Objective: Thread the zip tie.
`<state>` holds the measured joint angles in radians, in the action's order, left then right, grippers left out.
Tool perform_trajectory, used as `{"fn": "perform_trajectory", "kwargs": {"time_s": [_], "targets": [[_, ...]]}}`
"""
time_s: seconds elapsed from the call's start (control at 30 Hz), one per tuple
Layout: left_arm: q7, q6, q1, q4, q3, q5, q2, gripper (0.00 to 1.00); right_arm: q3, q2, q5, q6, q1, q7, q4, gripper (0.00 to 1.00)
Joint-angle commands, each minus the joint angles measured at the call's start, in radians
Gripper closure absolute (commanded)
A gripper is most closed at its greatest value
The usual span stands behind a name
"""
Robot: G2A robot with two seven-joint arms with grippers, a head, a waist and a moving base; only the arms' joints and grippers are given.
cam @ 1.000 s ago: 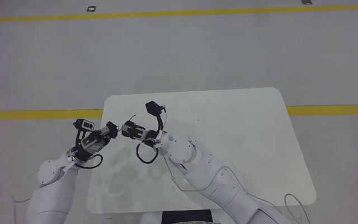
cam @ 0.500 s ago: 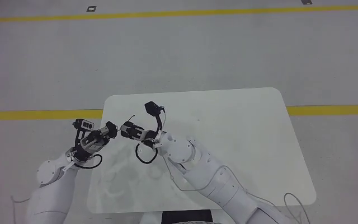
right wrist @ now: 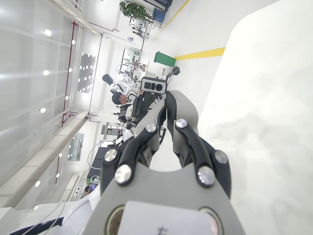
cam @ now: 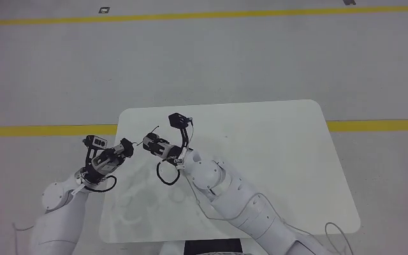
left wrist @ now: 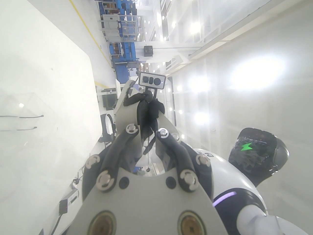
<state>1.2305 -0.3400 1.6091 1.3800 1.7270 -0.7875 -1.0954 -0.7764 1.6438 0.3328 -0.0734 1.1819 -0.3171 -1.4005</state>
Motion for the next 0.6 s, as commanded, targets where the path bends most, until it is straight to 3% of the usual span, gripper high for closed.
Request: {"fn": "perform_trajectory", "kwargs": {"time_s": [0.0, 0.57], "targets": [[0.0, 0.0, 0.0, 0.0, 0.0, 0.0, 0.0, 1.0, -0.004, -0.002, 0.007, -0.003, 0.005, 0.0, -0.007, 1.0], [0.0, 0.0, 0.0, 0.0, 0.0, 0.0, 0.0, 1.0, -0.022, -0.013, 0.03, 0.001, 0.03, 0.001, -0.041, 1.0]]}}
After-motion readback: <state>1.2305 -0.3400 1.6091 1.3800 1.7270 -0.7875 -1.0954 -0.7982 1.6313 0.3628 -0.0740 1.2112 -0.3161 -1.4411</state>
